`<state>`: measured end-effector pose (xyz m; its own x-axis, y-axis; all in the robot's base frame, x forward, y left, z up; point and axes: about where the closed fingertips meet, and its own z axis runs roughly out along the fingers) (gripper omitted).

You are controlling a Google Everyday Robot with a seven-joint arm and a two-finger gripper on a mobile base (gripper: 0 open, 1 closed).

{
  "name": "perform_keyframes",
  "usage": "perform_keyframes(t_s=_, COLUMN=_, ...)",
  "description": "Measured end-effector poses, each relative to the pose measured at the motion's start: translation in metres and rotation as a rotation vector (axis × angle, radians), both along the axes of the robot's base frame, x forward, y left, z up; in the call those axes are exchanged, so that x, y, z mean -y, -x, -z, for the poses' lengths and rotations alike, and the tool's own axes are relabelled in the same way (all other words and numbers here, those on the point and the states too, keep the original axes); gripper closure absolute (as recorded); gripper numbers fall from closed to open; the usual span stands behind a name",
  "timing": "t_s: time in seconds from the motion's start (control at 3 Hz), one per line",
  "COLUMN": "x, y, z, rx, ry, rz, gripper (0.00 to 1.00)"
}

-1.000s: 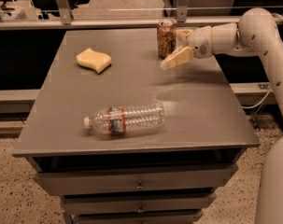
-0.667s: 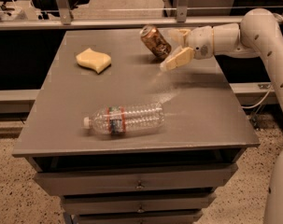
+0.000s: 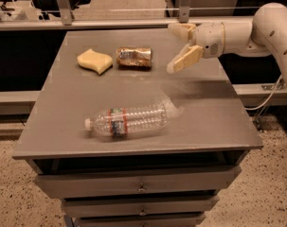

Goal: Knock orange can over

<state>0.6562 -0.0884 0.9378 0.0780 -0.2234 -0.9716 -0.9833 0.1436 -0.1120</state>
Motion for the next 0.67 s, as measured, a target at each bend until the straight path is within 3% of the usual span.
perform_keyframes(t_s=0.33, x=0.009, y=0.008, z=-0.010, rx=0.038, ry=0.006, rz=0.002, gripper=0.00)
perform_keyframes(t_s=0.67, x=0.035, y=0.013, z=-0.026, rx=0.118, ry=0.069, rz=0.071, gripper=0.00)
